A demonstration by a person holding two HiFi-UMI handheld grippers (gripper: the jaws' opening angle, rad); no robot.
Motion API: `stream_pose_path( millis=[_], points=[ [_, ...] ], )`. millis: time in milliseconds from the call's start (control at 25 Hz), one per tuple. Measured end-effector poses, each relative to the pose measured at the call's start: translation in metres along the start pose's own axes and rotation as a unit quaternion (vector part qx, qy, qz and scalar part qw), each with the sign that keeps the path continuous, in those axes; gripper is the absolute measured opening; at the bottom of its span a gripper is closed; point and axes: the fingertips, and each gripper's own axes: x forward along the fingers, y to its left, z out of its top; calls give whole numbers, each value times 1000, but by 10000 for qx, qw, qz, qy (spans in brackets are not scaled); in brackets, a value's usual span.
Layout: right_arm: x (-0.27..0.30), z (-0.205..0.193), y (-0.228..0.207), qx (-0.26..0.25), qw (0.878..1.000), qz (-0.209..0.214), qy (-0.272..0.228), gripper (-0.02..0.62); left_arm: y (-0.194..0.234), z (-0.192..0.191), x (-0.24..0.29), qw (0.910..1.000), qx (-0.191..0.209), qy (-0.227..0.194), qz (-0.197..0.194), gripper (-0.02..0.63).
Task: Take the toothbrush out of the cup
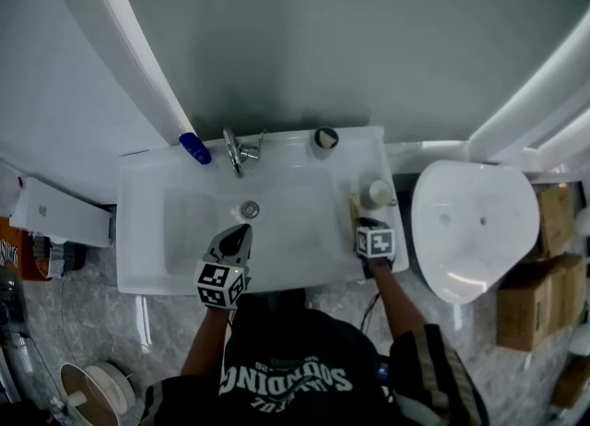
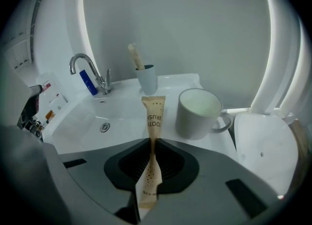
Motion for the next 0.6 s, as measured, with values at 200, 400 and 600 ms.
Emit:
stream_pose_path(
  millis=[200,400,600],
  points=[
    [15,-13,-3,168,9996,7,223,34,5,-3,-5,10000,-31,30,74,-2],
    [21,-29,-4,149,9989,3,448,34,9,-5,-6,9999,-57,80,99,-2],
    [23,-27,-13,54,9994,-145,309,56,10,-6,-5,9999,-35,97,91,-2]
  ],
)
